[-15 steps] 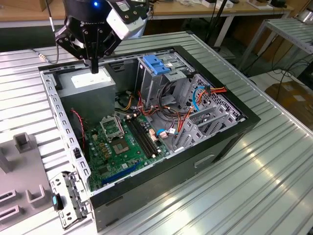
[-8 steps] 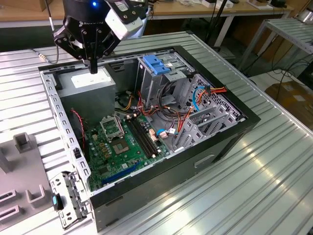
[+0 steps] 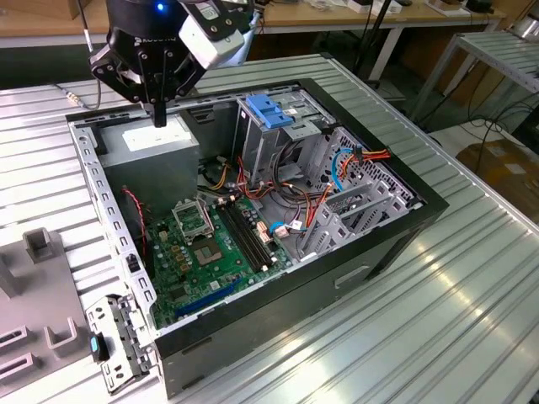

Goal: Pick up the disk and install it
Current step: 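Reach for the disk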

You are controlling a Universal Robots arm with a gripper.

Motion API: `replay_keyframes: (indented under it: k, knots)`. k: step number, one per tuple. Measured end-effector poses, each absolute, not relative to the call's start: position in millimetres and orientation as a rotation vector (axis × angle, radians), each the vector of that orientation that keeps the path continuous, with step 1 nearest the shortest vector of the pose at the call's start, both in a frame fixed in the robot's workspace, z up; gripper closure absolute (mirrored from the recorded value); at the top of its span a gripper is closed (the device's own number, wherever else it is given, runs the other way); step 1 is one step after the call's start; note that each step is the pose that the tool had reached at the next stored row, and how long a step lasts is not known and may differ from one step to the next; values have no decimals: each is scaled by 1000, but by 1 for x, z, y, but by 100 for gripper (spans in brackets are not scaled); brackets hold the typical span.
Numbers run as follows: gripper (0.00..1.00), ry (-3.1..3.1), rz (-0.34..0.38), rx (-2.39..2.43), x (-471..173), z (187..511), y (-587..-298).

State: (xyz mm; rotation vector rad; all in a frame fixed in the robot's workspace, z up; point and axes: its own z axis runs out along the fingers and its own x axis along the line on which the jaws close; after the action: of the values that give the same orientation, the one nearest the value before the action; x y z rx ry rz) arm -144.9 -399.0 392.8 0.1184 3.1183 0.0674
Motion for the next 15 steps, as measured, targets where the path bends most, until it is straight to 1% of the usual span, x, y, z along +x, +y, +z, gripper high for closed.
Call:
replay_keyframes:
  k: [15]
  knots:
    - [89, 3119, 67, 118, -148, 393, -399]
